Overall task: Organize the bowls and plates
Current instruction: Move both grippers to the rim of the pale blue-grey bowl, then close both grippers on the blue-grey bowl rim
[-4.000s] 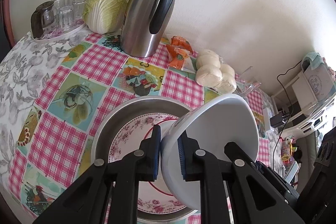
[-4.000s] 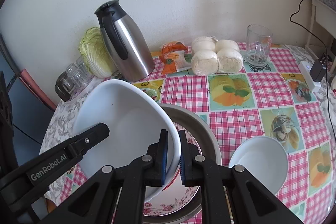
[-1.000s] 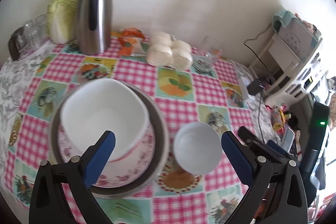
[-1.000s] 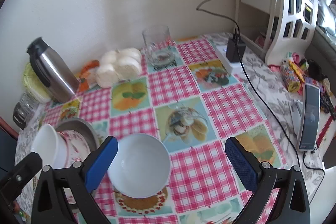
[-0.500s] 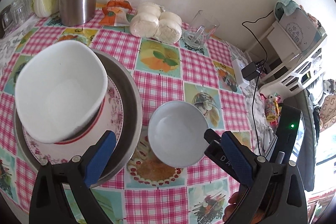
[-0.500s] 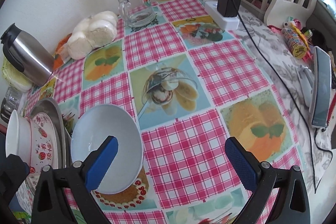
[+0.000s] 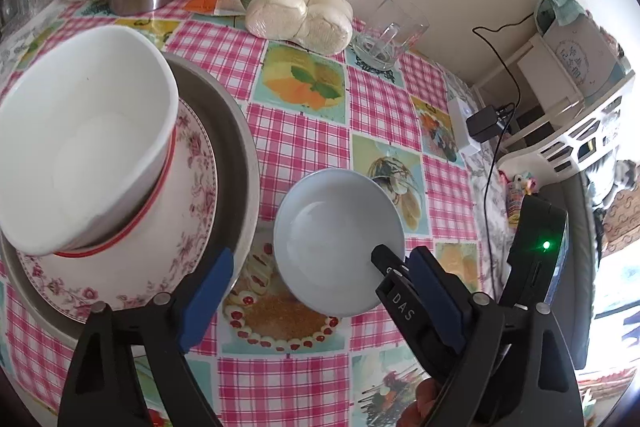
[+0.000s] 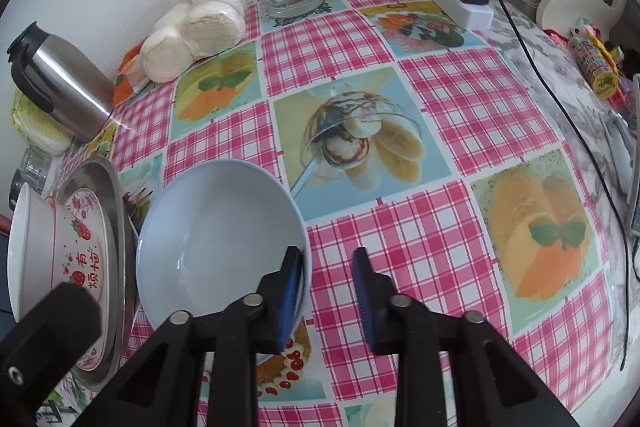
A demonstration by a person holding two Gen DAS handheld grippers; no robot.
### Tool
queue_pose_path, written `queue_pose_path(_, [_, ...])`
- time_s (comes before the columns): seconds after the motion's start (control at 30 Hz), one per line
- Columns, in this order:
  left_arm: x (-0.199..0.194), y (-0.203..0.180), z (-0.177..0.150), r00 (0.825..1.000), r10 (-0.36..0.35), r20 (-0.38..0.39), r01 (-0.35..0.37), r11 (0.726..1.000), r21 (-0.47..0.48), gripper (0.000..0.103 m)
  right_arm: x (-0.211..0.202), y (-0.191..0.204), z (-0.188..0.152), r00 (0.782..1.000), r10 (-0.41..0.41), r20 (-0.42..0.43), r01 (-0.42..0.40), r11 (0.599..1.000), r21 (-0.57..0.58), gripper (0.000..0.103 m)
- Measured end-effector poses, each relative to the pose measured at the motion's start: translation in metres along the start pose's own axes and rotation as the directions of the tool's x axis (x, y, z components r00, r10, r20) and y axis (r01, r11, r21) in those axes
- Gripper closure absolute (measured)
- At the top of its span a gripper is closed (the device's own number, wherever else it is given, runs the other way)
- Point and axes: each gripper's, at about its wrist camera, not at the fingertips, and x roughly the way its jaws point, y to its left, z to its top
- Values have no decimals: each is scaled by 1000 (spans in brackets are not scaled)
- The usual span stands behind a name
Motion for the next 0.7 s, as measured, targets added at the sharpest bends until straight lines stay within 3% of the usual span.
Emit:
queue_pose_path(0.13, [1,2,1,1000,-9,1,9,1000,-14,16,-2,2,1,1000,-17,17,17,1000,-26,92])
queue_pose_path(0.3, [8,4,2,1000,-10,-10,10,999,-30,25,-2,-13,3,1000,22,11,-23,1000,18,93])
queue_pose_path(0.7, [44,-7,0,997,7,-82,-4,999,37,67,-1,-29,5,1000,26,14,-27,998,63,93])
